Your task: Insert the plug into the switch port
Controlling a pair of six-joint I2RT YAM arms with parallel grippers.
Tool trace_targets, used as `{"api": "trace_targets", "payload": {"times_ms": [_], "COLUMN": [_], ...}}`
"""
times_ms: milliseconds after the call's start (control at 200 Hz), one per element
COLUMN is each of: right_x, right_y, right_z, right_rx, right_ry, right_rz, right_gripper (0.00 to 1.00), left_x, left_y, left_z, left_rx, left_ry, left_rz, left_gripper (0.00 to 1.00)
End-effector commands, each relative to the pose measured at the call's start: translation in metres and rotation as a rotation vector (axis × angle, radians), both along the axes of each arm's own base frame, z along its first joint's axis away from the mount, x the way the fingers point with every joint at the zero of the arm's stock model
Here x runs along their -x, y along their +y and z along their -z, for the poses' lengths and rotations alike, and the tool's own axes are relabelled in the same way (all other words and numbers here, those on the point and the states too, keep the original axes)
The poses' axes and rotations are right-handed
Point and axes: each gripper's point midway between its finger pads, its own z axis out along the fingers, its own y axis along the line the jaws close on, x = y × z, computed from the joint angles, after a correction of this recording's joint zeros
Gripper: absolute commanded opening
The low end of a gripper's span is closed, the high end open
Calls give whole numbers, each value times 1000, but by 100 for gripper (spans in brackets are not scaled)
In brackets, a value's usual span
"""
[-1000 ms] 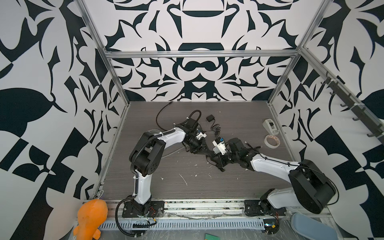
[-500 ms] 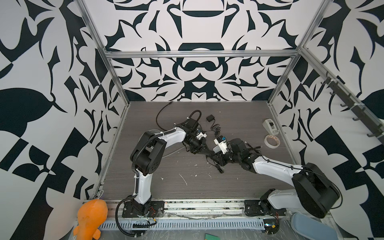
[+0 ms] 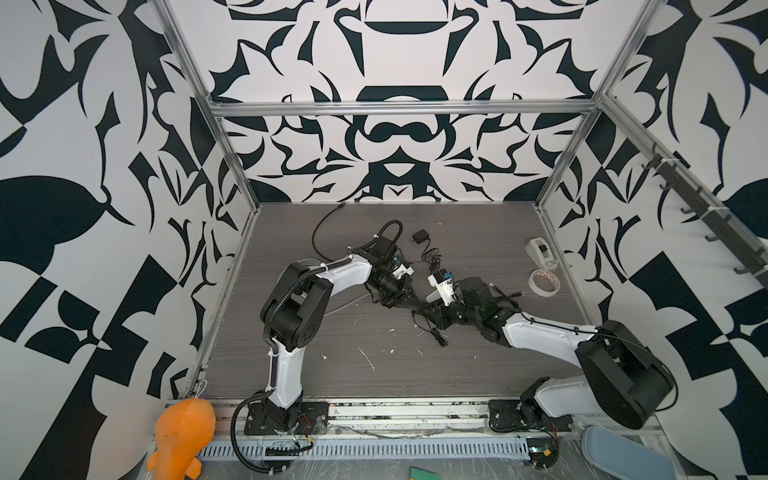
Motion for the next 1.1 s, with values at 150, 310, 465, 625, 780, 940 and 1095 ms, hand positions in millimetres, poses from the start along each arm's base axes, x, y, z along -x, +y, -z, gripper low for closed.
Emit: {"api": "trace_targets", "payload": {"times_ms": [150,310,465,625,780,940,1095], "right_x": [3,3,4,1,2,6,10], "right_y": [2,-1,-1,-4,-11,-31,-62], "right_z": [1,3,3,0,4,18,18], "right_rx": [-16,-5,-4,3,44,160,295], "right_ry": [0,3,4,-16,-2,64,127], "right_rz": [-24,-12,-15,8,31,94,194], "right_gripper": [17,16,11,5,2,2,2], "left_x": [-5,-7,-6,-6,-9,-37,-73], "left_y": [-1,-1,0,0,3,6,3], "left_z": [-2,-3,-1,-1,2,-4,1], "left_rx": [9,10,8,4,-21,-95,-173], "left_ry": [13,11,18,16,0,-133,-271], "left_rz": [-16,-24,-28,-32,-43,-71,-106], "left_gripper": [8,8,8,8,24,39,40]}}
